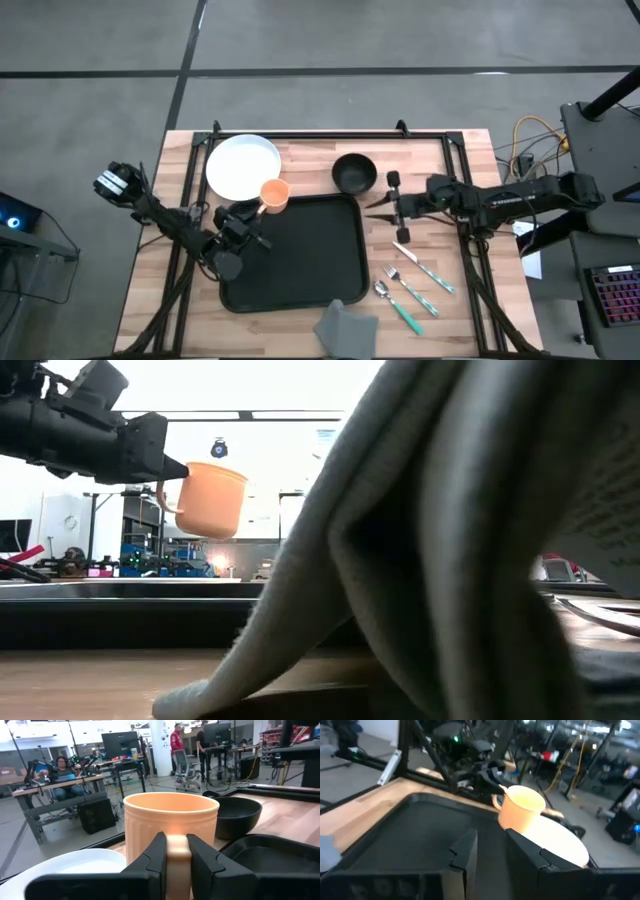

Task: Set up tray
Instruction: Put the orange mug on the black tray

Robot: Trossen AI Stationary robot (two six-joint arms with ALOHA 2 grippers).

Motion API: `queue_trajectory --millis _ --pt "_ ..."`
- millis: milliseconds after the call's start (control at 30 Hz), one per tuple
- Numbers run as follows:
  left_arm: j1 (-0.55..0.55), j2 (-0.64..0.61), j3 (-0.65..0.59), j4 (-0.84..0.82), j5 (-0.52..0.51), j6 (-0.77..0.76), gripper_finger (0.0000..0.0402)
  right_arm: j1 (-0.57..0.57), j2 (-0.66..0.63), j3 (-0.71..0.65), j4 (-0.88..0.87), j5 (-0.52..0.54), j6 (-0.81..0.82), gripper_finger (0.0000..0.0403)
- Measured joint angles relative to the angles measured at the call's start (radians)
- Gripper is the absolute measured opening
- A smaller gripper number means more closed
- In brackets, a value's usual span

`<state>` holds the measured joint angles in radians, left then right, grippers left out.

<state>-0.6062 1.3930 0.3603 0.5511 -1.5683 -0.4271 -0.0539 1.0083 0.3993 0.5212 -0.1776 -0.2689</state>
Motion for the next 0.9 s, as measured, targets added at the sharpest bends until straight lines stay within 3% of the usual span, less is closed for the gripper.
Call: queue_trajectory --millis 133,300,567,900 --pt "-0.035 0.03 -0.003 0.0 -0.002 -0.026 0.003 -0.002 -0.029 -0.052 0.052 0.078 0.004 0.008" --pt "-0.083 0.073 -0.009 -0.001 0.009 -0.057 0.003 0.0 -0.033 -0.07 0.064 0.089 0.005 0.0072" --pt "-0.089 0.147 -0.011 -0.001 0.239 -0.122 0.003 0.001 -0.025 -0.041 0.062 0.095 0.03 0.0068" --pt "-0.089 0.259 -0.014 -0.007 0.231 -0.301 0.0037 0.001 -0.014 -0.032 0.06 0.094 0.045 0.0068"
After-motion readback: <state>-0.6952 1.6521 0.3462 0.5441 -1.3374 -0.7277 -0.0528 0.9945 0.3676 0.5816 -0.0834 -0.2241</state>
